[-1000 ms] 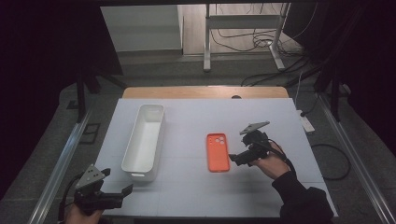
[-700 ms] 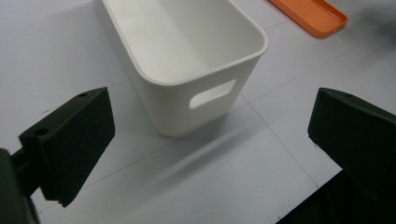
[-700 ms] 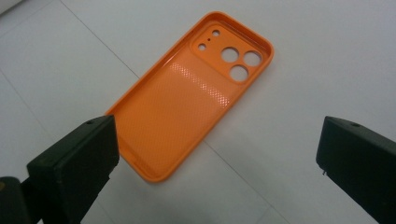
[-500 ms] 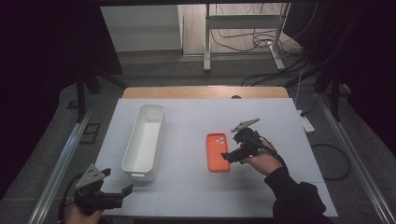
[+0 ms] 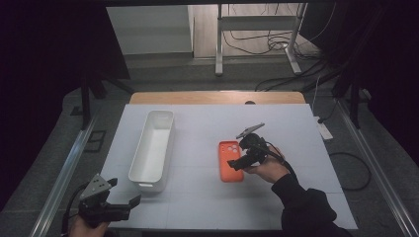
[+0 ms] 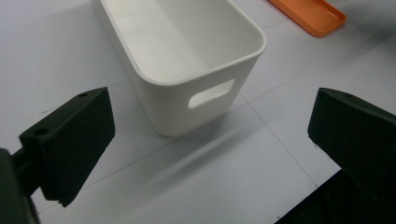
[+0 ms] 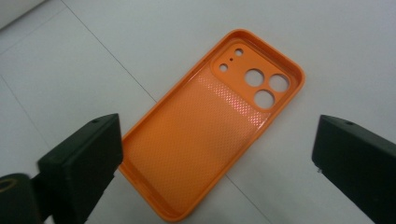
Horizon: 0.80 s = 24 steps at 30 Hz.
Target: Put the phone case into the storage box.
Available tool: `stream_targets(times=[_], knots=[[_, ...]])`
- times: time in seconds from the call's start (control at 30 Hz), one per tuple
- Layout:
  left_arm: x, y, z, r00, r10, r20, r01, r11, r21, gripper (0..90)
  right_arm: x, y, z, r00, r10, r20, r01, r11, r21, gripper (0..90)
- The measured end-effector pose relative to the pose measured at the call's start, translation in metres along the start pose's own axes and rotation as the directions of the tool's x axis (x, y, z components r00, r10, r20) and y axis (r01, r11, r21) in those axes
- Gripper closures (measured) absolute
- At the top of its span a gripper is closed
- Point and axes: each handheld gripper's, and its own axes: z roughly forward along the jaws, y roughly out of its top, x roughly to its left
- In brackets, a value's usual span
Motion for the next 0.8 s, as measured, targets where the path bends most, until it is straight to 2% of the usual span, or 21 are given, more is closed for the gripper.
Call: stream_targets(times=[0.07,0.13,0.2,0.23,0.27,0.33,0.37,0.4,0.43,0.5,0.57,0.8], knots=[[0.000,0.000,0.000,1.0000,0.000,0.000,0.000,1.0000,0.000,1.4,0.002,0.001,0.001,1.0000,-0.005,0.002,0.005,1.000,0.003,17.3],[0.000,0.000,0.000,1.0000,0.000,0.001,0.000,1.0000,0.000,1.4,0.002,0.002,0.002,0.9999,-0.007,-0.010,0.007,1.000,0.000,30.4],[0.000,0.000,0.000,1.0000,0.000,0.001,0.000,1.0000,0.001,1.4,0.002,0.003,0.001,0.9998,-0.006,-0.019,0.006,1.000,0.001,39.5],[0.000,0.000,0.000,1.0000,0.000,0.001,0.000,1.0000,0.001,1.4,0.002,0.003,0.001,0.9998,-0.006,-0.019,0.006,1.000,0.001,39.5],[0.000,0.000,0.000,1.0000,0.000,0.000,0.000,1.0000,0.001,1.4,0.004,0.003,0.001,0.9997,-0.019,-0.018,0.019,1.000,0.017,56.4],[0.000,0.000,0.000,1.0000,0.000,0.001,0.000,1.0000,0.001,1.4,0.004,0.004,0.002,0.9993,-0.016,-0.033,0.017,0.999,0.030,65.0],[0.000,0.000,0.000,1.0000,0.000,0.001,0.000,1.0000,0.001,1.5,0.004,0.004,0.002,0.9993,-0.016,-0.033,0.017,0.999,0.030,65.0],[0.000,0.000,0.000,1.0000,0.002,0.001,-0.002,1.0000,0.001,1.5,0.004,0.004,0.004,0.9986,-0.026,-0.047,0.028,0.999,0.031,77.3],[0.000,0.000,0.000,1.0000,0.002,0.001,-0.002,1.0000,0.001,1.5,0.004,0.004,0.004,0.9986,-0.026,-0.047,0.028,0.999,0.031,77.3],[0.000,0.000,0.000,1.0000,0.003,0.001,-0.003,1.0000,0.001,1.5,0.004,0.004,0.005,0.9973,-0.036,-0.064,0.038,0.999,0.032,89.0],[0.000,0.000,0.000,1.0000,0.003,0.001,-0.003,1.0000,0.001,1.5,0.004,0.005,0.006,0.9978,-0.027,-0.061,0.029,0.999,0.031,89.1],[0.000,0.000,0.000,1.0000,0.004,0.001,-0.004,1.0000,0.001,1.5,0.005,0.001,0.011,0.9972,-0.043,-0.061,0.045,0.998,0.036,89.0]])
